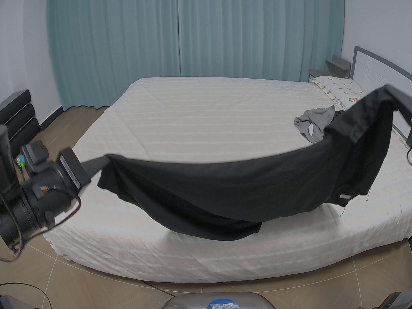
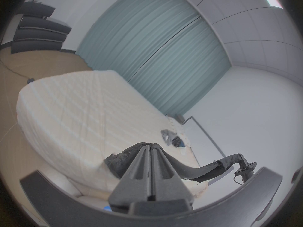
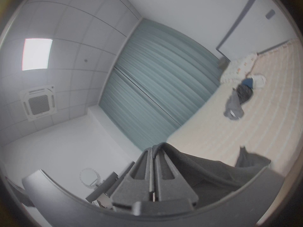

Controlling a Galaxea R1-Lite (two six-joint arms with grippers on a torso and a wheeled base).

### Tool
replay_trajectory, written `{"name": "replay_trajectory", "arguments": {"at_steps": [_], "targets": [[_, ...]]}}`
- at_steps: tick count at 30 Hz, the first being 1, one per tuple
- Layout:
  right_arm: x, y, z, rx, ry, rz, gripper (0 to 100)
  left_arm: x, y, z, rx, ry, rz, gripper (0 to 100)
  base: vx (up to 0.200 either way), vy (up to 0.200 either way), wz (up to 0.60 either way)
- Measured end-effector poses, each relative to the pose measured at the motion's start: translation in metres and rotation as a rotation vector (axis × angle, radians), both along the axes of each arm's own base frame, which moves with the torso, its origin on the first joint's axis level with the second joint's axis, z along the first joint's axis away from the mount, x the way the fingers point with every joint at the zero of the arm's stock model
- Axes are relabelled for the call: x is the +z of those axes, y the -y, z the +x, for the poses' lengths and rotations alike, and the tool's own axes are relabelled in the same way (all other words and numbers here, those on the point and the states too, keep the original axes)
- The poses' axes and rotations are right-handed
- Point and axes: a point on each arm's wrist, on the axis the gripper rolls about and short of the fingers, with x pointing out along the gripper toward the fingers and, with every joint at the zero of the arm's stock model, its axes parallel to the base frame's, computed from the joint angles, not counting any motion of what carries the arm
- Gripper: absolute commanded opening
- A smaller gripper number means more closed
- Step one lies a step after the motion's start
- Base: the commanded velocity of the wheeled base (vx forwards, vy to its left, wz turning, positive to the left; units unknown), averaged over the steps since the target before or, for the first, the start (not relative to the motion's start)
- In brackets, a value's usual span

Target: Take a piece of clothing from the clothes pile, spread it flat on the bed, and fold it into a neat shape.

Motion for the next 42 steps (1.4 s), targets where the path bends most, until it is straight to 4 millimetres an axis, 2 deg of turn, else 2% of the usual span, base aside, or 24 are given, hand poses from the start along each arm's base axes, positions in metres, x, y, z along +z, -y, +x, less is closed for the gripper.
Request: {"name": "replay_trajectory", "arguments": {"at_steps": [5, 8, 12, 17, 24, 31, 35, 42], "targets": [[0.046, 0.012, -0.009, -0.033, 0.15, 0.017, 0, 0.046, -0.001, 0.005, 0.013, 0.115, -0.018, 0, 0.0, 0.0, 0.0], [0.064, 0.017, -0.005, -0.068, 0.202, 0.017, 0, 0.066, 0.001, 0.014, 0.031, 0.155, -0.028, 0, 0.0, 0.0, 0.0], [0.075, 0.019, 0.022, -0.102, 0.201, 0.004, 0, 0.08, 0.009, 0.04, 0.062, 0.162, -0.023, 0, 0.0, 0.0, 0.0], [0.074, 0.019, 0.069, -0.137, 0.173, -0.018, 0, 0.081, 0.022, 0.087, 0.104, 0.136, -0.022, 0, 0.12, 0.0, 0.0], [0.051, 0.016, 0.136, -0.165, 0.151, -0.048, 0, 0.059, 0.037, 0.158, 0.162, 0.066, -0.019, 0, 0.2, 0.0, 0.0], [0.009, 0.012, 0.196, -0.175, 0.089, -0.078, 0, 0.016, 0.043, 0.225, 0.219, -0.016, 0.004, 0, 0.2, 0.0, 0.0], [-0.016, 0.009, 0.224, -0.173, 0.034, -0.091, 0, -0.011, 0.045, 0.256, 0.241, -0.053, 0.018, 0, 0.2, 0.0, 0.0], [-0.069, 0.004, 0.269, -0.17, -0.041, -0.106, 0, -0.059, 0.051, 0.298, 0.262, -0.11, 0.044, 0, 0.0, 0.0, 0.0]]}}
